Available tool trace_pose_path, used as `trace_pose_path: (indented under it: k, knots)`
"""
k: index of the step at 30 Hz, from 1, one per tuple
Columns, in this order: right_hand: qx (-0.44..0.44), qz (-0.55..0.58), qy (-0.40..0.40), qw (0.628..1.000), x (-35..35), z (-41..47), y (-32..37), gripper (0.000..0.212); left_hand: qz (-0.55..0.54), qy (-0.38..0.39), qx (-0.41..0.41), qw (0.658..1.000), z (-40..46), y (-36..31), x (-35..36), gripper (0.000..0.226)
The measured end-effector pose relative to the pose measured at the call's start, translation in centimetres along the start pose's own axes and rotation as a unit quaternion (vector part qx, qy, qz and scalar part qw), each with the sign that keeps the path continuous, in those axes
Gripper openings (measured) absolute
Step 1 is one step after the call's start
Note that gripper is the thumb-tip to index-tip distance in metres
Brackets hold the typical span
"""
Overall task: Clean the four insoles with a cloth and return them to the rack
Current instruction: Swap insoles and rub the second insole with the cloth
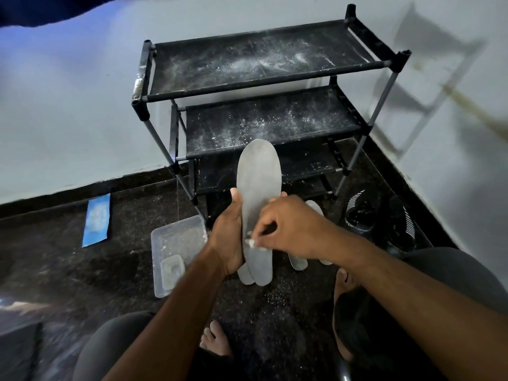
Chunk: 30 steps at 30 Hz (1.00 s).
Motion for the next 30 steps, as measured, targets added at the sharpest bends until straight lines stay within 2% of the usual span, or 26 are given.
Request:
trace_pose_path:
  k: [1,3,5,6,7,9,11,14,15,17,20,22,23,27,28,30]
  knots:
    - [0.004,-0.013,-0.040,0.999,-1.4,0.0,-0.2,0.005,0.004,-0.005,0.005,1.000,0.1,-0.1,-0.2,0.070]
    - [0.009,-0.115,-0.102,0.988,-3.5,0.0,-0.2,0.010,0.003,-0.008,0.016,1.000,0.2,-0.1,-0.4,0.070]
    - [0.007,-0.217,-0.074,0.973,-2.9,0.3,0.4,0.010,-0.016,-0.008,0.018,1.000,0.2,0.0,-0.6,0.071]
    - [0.003,-0.226,-0.034,0.974,-1.4,0.3,0.4,0.009,-0.026,-0.004,0.015,1.000,0.2,0.0,-0.6,0.071]
    - [0.003,-0.199,0.005,0.980,0.1,0.1,0.5,0.008,-0.030,0.001,0.012,0.999,0.3,0.1,-0.7,0.072]
    - [0.024,-0.074,0.058,0.995,2.1,-0.7,0.5,0.007,-0.023,0.007,0.013,1.000,0.5,0.1,-1.0,0.075]
    - [0.032,-0.018,0.045,0.998,1.8,-0.9,0.6,0.008,-0.012,-0.001,0.013,1.000,0.4,0.0,-1.5,0.075]
    - [0.003,-0.180,-0.040,0.983,-1.5,-0.2,0.3,0.013,-0.011,-0.016,0.016,1.000,0.2,-0.1,-1.6,0.070]
    - [-0.010,-0.234,-0.053,0.971,-2.1,0.0,0.6,0.014,-0.017,-0.017,0.019,1.000,0.2,-0.1,-1.6,0.069]
    - [-0.020,-0.268,-0.038,0.962,-1.2,0.2,0.6,0.014,-0.039,-0.016,0.016,0.999,0.2,-0.1,-1.4,0.068]
    - [0.007,-0.177,0.022,0.984,1.7,-0.3,-0.2,0.009,-0.046,0.002,0.014,0.999,0.5,-0.1,-1.4,0.077]
    - [0.039,-0.078,0.024,0.996,1.8,-0.7,-0.7,0.008,-0.036,0.005,0.016,0.999,0.5,-0.3,-1.7,0.079]
    - [0.044,-0.062,0.006,0.997,1.2,-0.6,-0.8,0.009,-0.037,0.012,0.019,0.999,0.4,-0.5,-1.6,0.080]
    - [-0.006,-0.217,-0.065,0.974,-1.5,0.1,0.5,0.015,-0.071,0.026,0.023,0.997,0.1,-0.7,-1.0,0.074]
    - [-0.007,-0.219,-0.063,0.974,-1.0,0.2,0.7,0.014,-0.084,0.031,0.022,0.996,0.0,-0.8,-0.9,0.076]
    - [0.011,-0.128,-0.038,0.991,0.5,0.0,0.2,0.010,-0.087,0.037,0.025,0.995,0.2,-1.0,-1.0,0.080]
Point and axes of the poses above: each hand's wrist, its own z-axis towards the middle knuckle, its own x-axis out of the palm, y = z × x, the point moved 10 cm from there along z, towards the middle knuckle, and after that the axes turned 14 degrees about -x, right-handed, at the moved point
